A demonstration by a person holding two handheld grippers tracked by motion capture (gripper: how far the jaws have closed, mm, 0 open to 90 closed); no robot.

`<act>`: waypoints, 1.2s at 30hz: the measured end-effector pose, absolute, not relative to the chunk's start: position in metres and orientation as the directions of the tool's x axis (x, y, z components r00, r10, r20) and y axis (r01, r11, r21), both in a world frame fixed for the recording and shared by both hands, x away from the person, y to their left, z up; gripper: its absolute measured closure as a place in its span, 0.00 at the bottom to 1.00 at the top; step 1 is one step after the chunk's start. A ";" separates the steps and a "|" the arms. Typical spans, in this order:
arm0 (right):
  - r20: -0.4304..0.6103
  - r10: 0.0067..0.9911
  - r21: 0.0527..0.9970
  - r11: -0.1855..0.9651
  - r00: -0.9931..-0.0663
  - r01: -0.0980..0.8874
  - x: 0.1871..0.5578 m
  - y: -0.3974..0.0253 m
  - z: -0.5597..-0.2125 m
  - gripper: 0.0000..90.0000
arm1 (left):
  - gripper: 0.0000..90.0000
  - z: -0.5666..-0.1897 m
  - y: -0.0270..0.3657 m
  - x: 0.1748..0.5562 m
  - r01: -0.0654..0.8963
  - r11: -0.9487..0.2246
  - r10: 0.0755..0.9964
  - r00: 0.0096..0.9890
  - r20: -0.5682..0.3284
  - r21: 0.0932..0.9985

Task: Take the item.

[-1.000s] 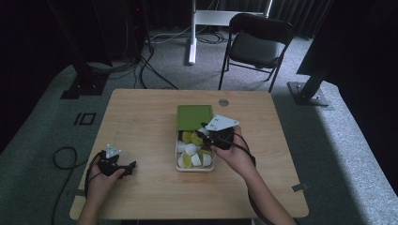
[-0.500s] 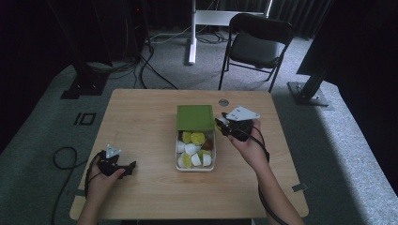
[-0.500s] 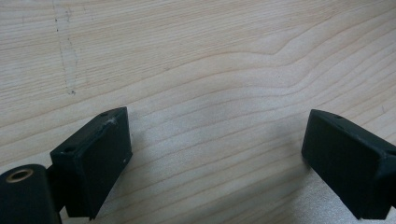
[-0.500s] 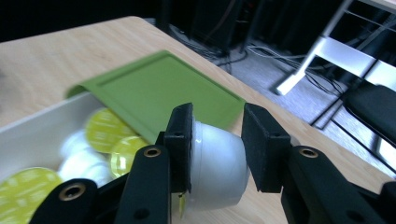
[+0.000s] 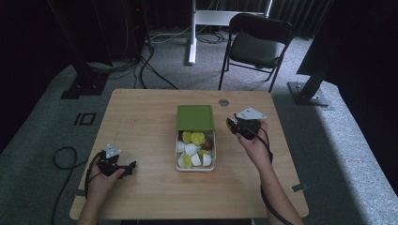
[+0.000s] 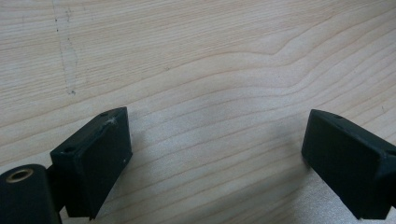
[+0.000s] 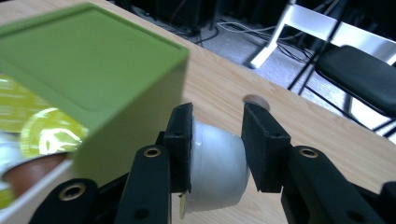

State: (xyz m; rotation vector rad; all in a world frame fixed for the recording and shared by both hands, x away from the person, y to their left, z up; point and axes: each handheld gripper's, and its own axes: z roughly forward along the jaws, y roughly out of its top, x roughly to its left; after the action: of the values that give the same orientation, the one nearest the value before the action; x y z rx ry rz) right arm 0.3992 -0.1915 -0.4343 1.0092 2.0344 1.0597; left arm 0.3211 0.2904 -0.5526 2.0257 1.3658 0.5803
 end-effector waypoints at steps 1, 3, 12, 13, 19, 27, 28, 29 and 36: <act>-0.175 0.841 0.859 0.385 -0.512 0.339 0.399 -0.191 -0.434 0.71 | 0.10 -0.553 0.290 0.321 0.657 -0.273 0.929 0.369 0.016 0.703; -0.166 0.855 0.857 0.372 -0.492 0.357 0.404 -0.196 -0.444 0.71 | 0.10 -0.553 0.290 0.321 0.658 -0.272 0.930 0.368 0.015 0.703; -0.137 0.881 0.840 0.346 -0.454 0.417 0.416 -0.206 -0.470 0.71 | 0.10 -0.553 0.290 0.321 0.658 -0.271 0.930 0.368 0.014 0.703; -0.133 0.884 0.839 0.341 -0.447 0.423 0.417 -0.207 -0.473 0.71 | 0.10 -0.553 0.290 0.321 0.658 -0.271 0.930 0.368 0.014 0.703; -0.110 0.893 0.829 0.324 -0.436 0.455 0.424 -0.212 -0.488 0.71 | 0.10 -0.553 0.290 0.321 0.658 -0.271 0.930 0.368 0.014 0.703; -0.096 0.900 0.808 0.320 -0.426 0.494 0.432 -0.214 -0.506 0.71 | 0.10 -0.553 0.290 0.321 0.657 -0.271 0.930 0.368 0.015 0.703; -0.090 0.900 0.806 0.318 -0.427 0.500 0.433 -0.214 -0.509 0.71 | 0.10 -0.553 0.290 0.321 0.658 -0.271 0.930 0.368 0.014 0.703; -0.089 0.900 0.804 0.318 -0.427 0.502 0.434 -0.214 -0.511 0.71 | 0.10 -0.553 0.290 0.321 0.658 -0.271 0.930 0.368 0.015 0.703; -0.075 0.902 0.788 0.314 -0.424 0.529 0.438 -0.216 -0.520 0.71 | 0.10 -0.553 0.290 0.321 0.657 -0.271 0.930 0.368 0.015 0.703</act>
State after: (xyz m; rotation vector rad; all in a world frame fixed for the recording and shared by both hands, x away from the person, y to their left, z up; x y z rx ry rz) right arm 0.4383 -0.2163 -0.5202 1.2621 2.0715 0.9550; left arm 0.3210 0.2903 -0.5527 2.0239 1.3671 0.5789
